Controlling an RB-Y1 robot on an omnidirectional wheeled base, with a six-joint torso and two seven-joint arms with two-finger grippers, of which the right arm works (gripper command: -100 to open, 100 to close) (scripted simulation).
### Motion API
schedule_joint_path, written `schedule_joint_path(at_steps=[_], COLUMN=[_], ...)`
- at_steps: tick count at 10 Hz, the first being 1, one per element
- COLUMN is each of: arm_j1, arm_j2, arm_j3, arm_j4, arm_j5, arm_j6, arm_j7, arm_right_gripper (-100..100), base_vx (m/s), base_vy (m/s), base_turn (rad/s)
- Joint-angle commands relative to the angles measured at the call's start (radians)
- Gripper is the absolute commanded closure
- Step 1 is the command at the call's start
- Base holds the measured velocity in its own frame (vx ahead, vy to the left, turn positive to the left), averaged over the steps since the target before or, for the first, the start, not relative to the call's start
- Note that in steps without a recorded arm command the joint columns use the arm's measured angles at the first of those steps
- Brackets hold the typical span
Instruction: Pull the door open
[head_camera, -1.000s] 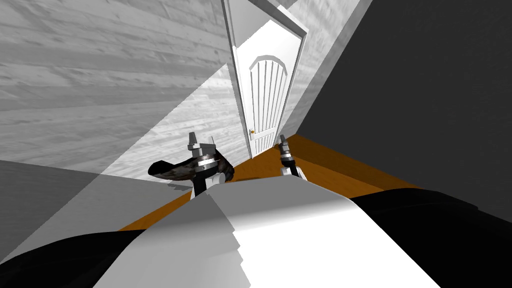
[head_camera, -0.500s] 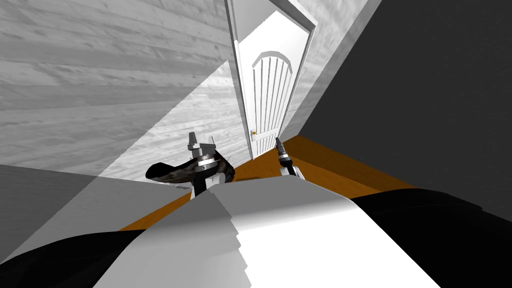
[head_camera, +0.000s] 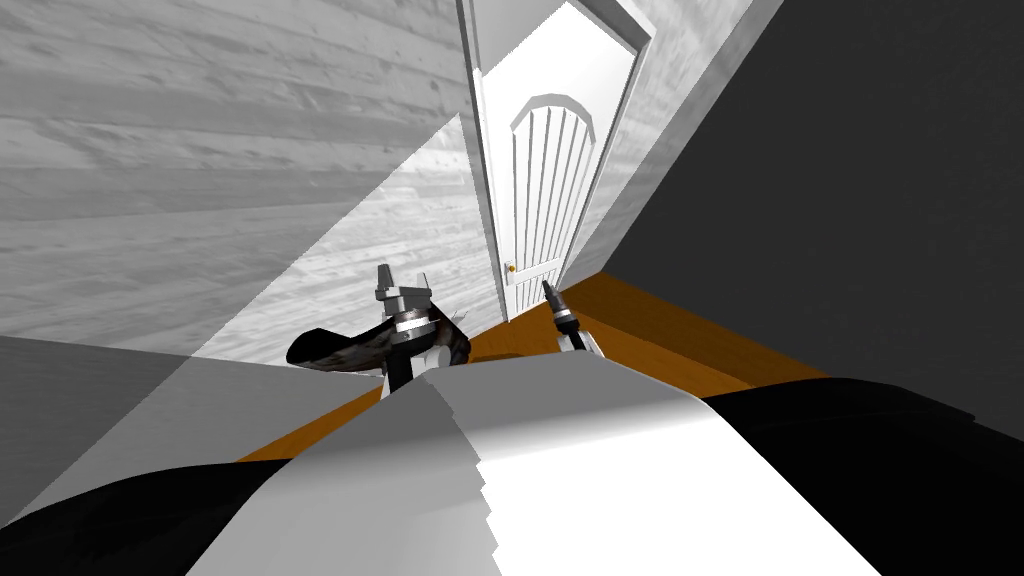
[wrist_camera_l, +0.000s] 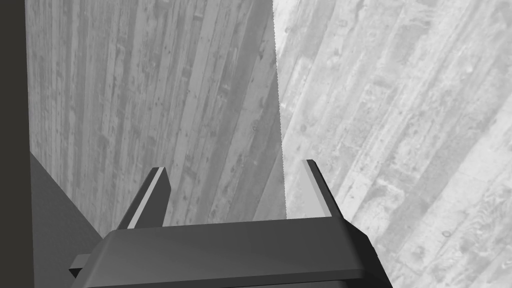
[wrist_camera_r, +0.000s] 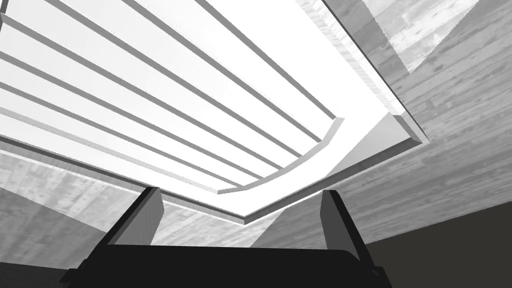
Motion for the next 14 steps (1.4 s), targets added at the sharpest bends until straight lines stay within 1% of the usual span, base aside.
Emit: schedule_joint_path(at_steps=[1, 9, 14], arm_j1=[-0.007, -0.059, -0.087], arm_j2=[-0.004, -0.012, -0.014], arm_j3=[0.001, 0.007, 0.011], arm_j4=[0.027, 0.17, 0.247], arm_j5=[0.036, 0.207, 0.3], arm_j6=[0.001, 0.008, 0.012], arm_j7=[0.039, 0.214, 0.31], arm_right_gripper=[-100, -100, -100], base_vx=[0.106, 0.102, 0.1], base_vy=[0.017, 0.007, 0.0], base_turn=[0.049, 0.043, 0.036])
